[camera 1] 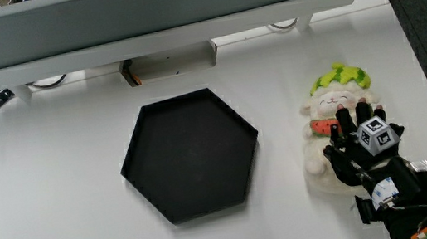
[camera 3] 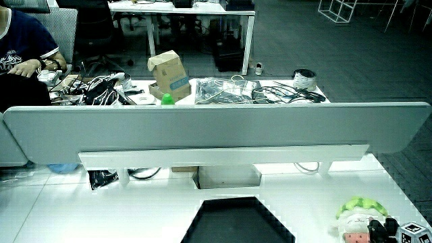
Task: Place sheep dool on desk
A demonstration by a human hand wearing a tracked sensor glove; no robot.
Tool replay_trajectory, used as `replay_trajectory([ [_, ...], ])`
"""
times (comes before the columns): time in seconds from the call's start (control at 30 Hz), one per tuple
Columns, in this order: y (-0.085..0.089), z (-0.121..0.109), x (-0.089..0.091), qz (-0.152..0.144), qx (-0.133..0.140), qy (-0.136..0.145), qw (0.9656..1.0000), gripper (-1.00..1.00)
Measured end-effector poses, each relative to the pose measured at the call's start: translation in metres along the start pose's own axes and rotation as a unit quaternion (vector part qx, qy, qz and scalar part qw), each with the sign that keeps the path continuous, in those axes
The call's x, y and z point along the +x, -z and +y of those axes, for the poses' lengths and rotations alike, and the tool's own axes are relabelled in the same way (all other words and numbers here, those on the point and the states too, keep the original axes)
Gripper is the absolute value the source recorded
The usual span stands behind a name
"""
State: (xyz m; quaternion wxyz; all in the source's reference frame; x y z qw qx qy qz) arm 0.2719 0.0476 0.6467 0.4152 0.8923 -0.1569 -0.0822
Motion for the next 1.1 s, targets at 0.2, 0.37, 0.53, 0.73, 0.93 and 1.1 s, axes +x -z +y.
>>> replay_trajectory([
  [0.2, 0.009, -0.01, 0.003, 0.022, 0.017, 0.003, 0.9996, -1.0],
  [0.37, 0.017, -0.02, 0.006, 0.053, 0.038, 0.018, 0.9977, -1.0],
  [0.53, 0.022, -0.032, 0.007, 0.096, 0.033, 0.001, 0.9949, -1.0],
  [0.73, 0.029, -0.048, 0.01, 0.117, 0.043, 0.012, 0.9921, -1.0],
  [0.93, 0.033, -0.067, 0.009, 0.13, 0.059, 0.013, 0.9897, -1.0],
  [1.1, 0.074, -0.074, 0.023, 0.111, 0.091, 0.055, 0.9881, -1.0],
])
